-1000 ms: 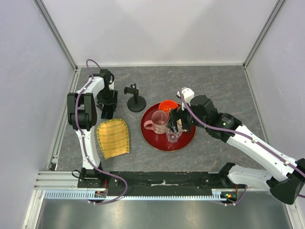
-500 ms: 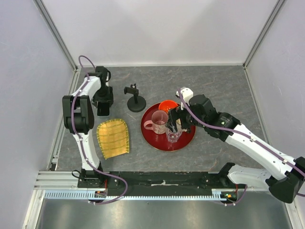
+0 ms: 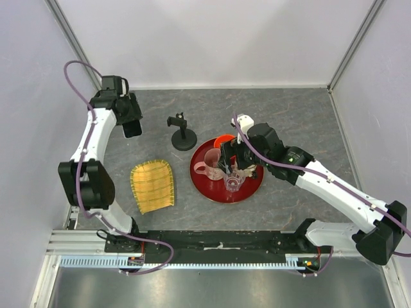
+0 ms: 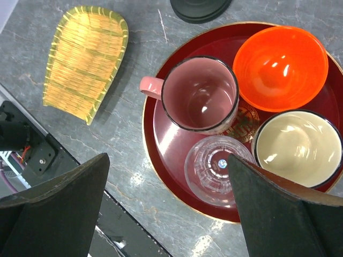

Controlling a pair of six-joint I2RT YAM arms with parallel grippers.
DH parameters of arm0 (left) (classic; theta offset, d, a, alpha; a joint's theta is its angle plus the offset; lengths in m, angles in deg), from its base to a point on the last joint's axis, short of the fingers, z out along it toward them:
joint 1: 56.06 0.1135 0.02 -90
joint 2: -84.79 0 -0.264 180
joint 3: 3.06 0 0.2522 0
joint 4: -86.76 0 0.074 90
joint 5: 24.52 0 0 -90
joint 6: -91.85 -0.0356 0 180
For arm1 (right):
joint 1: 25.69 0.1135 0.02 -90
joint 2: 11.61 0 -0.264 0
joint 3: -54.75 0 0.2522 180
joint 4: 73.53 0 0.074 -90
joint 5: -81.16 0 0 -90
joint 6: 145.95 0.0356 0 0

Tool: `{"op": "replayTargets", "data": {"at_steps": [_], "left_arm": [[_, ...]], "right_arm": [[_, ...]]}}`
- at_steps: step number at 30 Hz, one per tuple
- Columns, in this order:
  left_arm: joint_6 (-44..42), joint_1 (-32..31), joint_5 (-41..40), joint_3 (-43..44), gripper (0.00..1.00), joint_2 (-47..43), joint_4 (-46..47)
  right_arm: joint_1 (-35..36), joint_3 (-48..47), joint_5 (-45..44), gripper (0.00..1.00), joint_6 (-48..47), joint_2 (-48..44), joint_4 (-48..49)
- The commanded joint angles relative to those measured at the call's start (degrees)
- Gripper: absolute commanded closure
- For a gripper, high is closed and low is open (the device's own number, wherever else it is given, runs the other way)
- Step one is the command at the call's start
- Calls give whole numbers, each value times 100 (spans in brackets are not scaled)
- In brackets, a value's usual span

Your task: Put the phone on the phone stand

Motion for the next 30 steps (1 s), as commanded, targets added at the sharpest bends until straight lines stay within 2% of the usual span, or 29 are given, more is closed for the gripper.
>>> {"op": "replayTargets", "data": {"at_steps": [1,8,9,11,14,17,27,30], "left_arm": [[607,99,905,-284,98,-1093,893],[1793,99,2452,-733,98,-2263,1544],[1977,107,2872,-820,98,-2361,1788],[2662,99,3304,-1171,98,-2572,2105],[3804,46,4148,-1935,98,-2994,3054],[4597,-103,4291,-2508,98,-3354,3688],[5872,-999,3668,-3290,98,-4111,4014],[6171,-1210,3562,-3449,98,-4181,4075]], "right_arm": [[99,-204,72,2,213,-44,616],[415,-335,-192,2,266,157,1082],[451,-379,-236,2,283,202,1195],[565,-476,-385,2,318,316,1406],[723,-485,-596,2,380,448,2021],[846,-564,-675,2,371,640,2636],[1409,-635,-2160,2,-6,1125,4051],[1462,-415,-2547,9,-103,1160,4509]]}}
